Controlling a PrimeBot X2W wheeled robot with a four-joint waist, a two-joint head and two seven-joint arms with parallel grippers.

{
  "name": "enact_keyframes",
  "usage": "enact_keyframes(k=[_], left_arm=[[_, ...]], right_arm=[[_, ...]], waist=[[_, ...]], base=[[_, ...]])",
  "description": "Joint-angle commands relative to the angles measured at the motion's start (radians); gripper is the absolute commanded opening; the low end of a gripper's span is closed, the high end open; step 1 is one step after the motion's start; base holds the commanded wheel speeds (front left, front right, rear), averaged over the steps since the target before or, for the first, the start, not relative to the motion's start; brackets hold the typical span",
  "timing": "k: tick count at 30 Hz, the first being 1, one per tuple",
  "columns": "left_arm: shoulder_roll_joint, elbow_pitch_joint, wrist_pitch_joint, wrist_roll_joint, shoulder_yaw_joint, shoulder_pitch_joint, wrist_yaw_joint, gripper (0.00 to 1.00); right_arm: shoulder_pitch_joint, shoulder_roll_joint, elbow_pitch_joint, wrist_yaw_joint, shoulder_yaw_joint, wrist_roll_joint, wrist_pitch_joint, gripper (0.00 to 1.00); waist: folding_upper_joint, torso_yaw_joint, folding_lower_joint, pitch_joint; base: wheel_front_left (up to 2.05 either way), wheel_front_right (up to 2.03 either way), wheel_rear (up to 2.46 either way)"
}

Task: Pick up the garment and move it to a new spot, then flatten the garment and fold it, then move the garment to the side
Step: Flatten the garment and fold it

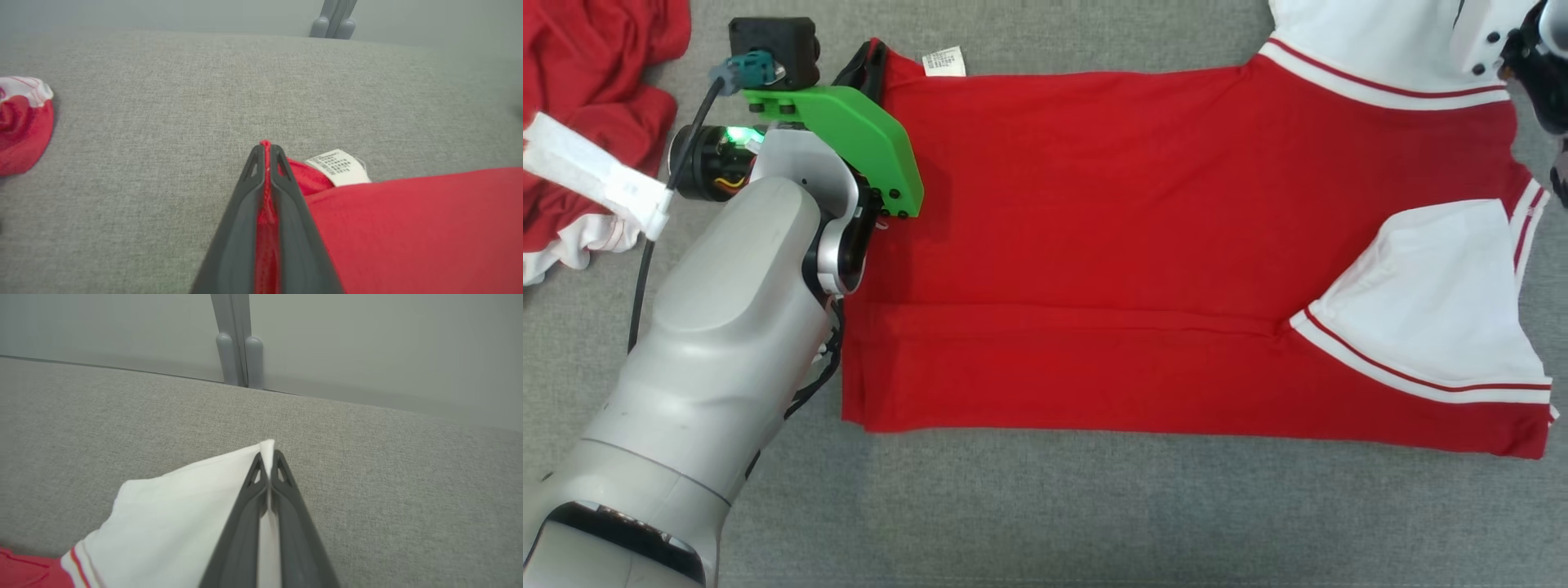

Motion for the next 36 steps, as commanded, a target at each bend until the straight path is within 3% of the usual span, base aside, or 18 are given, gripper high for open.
enact_keyframes(k=[1, 10, 19, 28, 36], left_arm=[[0.008, 0.004, -0.015, -0.006, 0.009, 0.02, -0.007, 0.0], [0.017, -0.016, -0.096, -0.025, 0.015, 0.109, -0.04, 0.0], [0.045, -0.042, -0.164, -0.042, 0.016, 0.225, -0.064, 0.0], [0.049, -0.032, -0.234, -0.051, 0.029, 0.308, -0.08, 0.0], [0.053, -0.038, -0.267, -0.063, 0.062, 0.371, -0.065, 0.0]], right_arm=[[0.024, -0.007, -0.011, -0.002, 0.01, 0.018, -0.013, 0.0], [0.167, -0.062, -0.106, -0.002, 0.088, 0.13, -0.052, 0.0], [0.375, -0.135, -0.258, -0.002, 0.092, 0.226, -0.034, 0.0], [0.631, -0.145, -0.45, -0.002, -0.031, 0.232, -0.012, 0.0], [0.817, -0.078, -0.618, -0.002, -0.154, 0.168, 0.04, 0.0]], waist=[[0.0, -0.013, -0.0002, -0.035], [0.0, -0.027, -0.0002, -0.125], [0.0, -0.042, -0.0002, -0.181], [0.0, -0.067, -0.0002, -0.214], [0.0, -0.09, -0.0002, -0.233]], base=[[0.0, 0.0, 0.0], [0.0, 0.0, 0.0], [0.0, 0.0, 0.0], [0.0, 0.0, 0.0], [0.0, 0.0, 0.0]])
